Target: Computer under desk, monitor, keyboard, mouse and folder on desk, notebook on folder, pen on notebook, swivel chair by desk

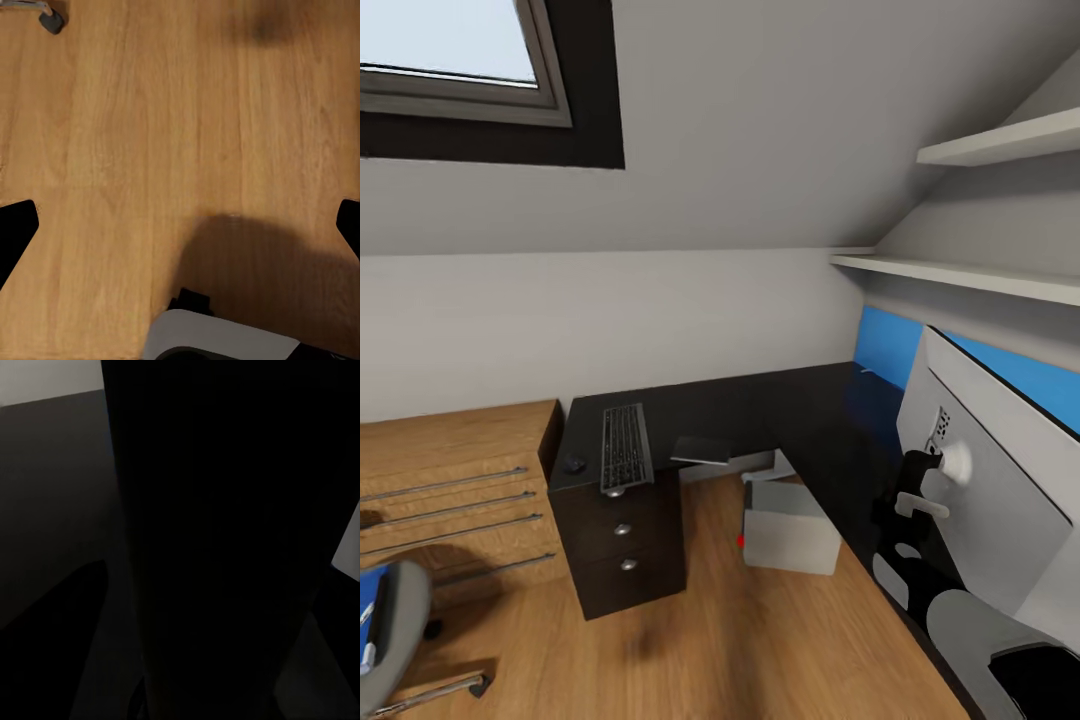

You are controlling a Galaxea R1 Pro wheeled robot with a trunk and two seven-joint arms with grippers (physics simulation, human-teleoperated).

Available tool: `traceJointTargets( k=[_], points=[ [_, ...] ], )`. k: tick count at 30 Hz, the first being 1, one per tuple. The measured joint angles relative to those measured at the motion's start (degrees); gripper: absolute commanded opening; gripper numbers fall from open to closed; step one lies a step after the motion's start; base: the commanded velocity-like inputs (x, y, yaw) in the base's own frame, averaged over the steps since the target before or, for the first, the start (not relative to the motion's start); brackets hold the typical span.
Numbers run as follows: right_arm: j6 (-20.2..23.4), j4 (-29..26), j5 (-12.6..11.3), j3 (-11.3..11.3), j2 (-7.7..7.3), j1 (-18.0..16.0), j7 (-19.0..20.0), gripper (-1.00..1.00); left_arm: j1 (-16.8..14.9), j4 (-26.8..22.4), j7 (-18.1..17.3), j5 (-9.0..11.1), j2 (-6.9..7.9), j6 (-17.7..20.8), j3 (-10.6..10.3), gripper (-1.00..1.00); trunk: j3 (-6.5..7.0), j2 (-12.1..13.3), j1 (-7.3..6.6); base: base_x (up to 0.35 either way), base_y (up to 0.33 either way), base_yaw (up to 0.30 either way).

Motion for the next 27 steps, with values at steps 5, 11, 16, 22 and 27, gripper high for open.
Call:
traceJointTargets(
  k=[5, 11, 16, 22, 27],
  points=[
    [0.0, 0.0, -0.1, 0.1, 0.00, 0.0, 0.0, -1.00, 0.0, 0.0, 0.0, 0.0, 0.00, 0.0, 0.0, 1.00, 0.00, 0.0, 0.00, -0.219, -0.135, 0.188],
    [0.0, 0.0, 0.1, -0.1, 0.00, 0.0, 0.0, -1.00, 0.0, 0.0, -0.1, 0.0, 0.00, 0.0, -0.1, 1.00, 0.00, 0.0, 0.01, -0.246, -0.146, 0.196],
    [0.0, 0.0, 0.1, 0.0, 0.00, 0.0, 0.0, -1.00, 0.0, 0.0, 0.0, -0.1, 0.00, 0.0, -0.1, 1.00, 0.00, 0.0, 0.01, -0.276, -0.164, 0.197],
    [0.0, 0.0, 0.1, -0.1, 0.00, 0.0, 0.0, -1.00, 0.0, 0.0, 0.0, -0.1, 0.00, -0.1, -0.2, 1.00, 0.00, 0.0, 0.00, -0.242, -0.231, 0.197],
    [0.0, 0.0, 0.0, 0.0, 0.00, 0.0, 0.0, -1.00, 0.0, 0.0, 0.0, -0.1, 0.00, -0.1, -0.2, 1.00, 0.00, 0.0, 0.00, -0.197, -0.285, 0.197]
  ],
)
